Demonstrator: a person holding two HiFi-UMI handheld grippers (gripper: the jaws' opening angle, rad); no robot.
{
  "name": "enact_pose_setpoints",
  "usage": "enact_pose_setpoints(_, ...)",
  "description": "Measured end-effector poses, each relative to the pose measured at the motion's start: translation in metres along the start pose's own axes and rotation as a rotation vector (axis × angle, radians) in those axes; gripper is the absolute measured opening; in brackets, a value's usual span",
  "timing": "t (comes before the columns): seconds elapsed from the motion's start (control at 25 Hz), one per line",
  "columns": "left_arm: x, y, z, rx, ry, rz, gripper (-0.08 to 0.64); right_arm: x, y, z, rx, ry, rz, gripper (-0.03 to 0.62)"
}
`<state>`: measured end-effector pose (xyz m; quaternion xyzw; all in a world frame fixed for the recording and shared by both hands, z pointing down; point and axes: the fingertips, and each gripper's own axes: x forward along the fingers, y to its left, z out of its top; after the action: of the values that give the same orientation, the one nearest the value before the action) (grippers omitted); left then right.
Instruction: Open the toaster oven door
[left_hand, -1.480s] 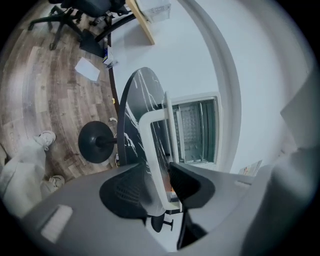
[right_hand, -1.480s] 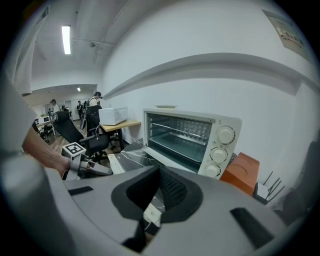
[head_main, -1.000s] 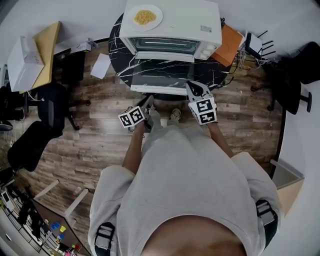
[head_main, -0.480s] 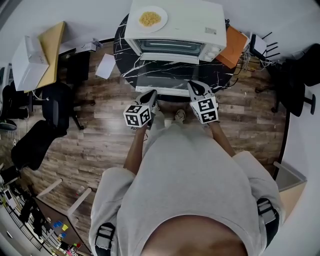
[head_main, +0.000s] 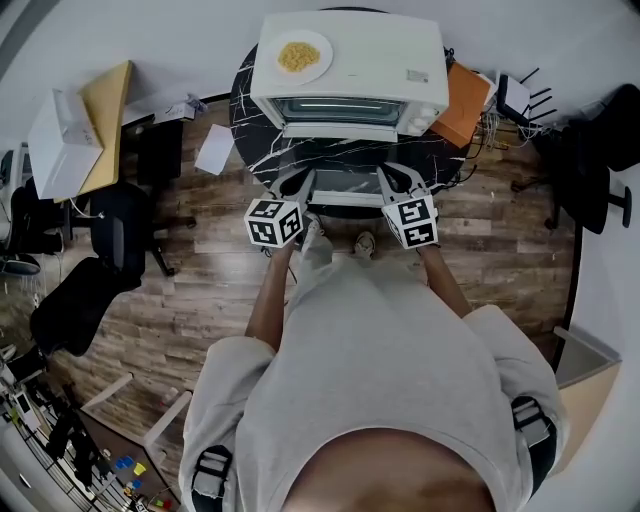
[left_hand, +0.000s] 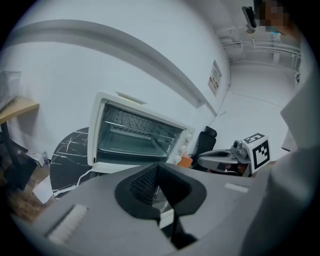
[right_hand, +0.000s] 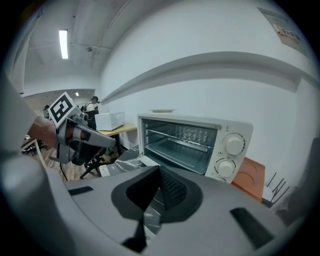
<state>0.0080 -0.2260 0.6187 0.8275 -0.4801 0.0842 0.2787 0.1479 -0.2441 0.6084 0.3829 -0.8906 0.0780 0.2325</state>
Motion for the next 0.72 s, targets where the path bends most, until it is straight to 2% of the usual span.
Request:
enact_pose_setpoints(0.24,0.009,0.005,0.026,0.015,-0.015,-0.025,0.011,0.004,-0.013,0.011,0.014,-0.014,-0.042,0.014)
enact_pose_setpoints(0.72,0.031,0.012,0.070,0.107,-0.036,-0.069,0.011,0.010,-0.038,0.044,0.013,-0.047,-0.128,0.014)
